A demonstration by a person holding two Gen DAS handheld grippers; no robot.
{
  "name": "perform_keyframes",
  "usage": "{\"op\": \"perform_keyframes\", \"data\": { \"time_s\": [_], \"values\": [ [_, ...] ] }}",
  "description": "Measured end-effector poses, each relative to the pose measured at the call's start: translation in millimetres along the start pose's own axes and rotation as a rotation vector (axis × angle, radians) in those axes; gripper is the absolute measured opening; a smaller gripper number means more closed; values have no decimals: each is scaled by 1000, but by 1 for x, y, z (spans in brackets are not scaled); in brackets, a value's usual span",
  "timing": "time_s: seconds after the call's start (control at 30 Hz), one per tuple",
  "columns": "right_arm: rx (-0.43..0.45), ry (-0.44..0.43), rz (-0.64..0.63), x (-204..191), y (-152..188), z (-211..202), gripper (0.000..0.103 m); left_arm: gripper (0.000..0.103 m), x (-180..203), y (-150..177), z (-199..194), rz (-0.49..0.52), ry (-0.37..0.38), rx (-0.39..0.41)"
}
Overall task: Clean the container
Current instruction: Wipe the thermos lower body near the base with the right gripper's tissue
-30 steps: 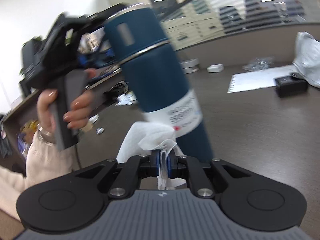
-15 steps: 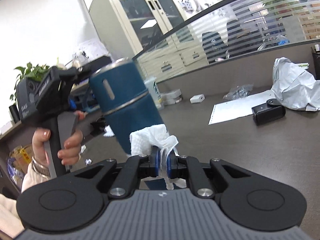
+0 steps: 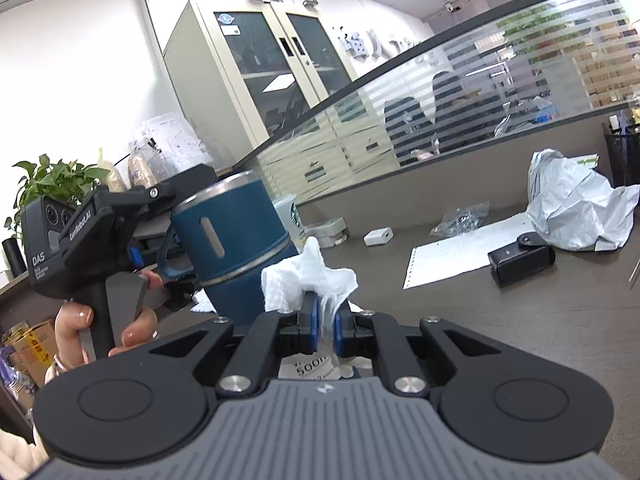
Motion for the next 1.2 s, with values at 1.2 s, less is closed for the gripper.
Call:
{"op": "perform_keyframes", "data": {
  "time_s": [1.2],
  "values": [
    [95, 180, -296, -28, -13, 19, 12, 103, 4, -3, 5, -2, 4, 0]
  ]
}}
Point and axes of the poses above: each gripper's, at about its wrist camera, not at the fingertips, and z roughly the way its jaws point, x to its right, y to its underside, the point moved 4 cm from there along z, roughly the way its jaws point, and after that the axes turned 12 degrees about -y, right-handed, at the moved point
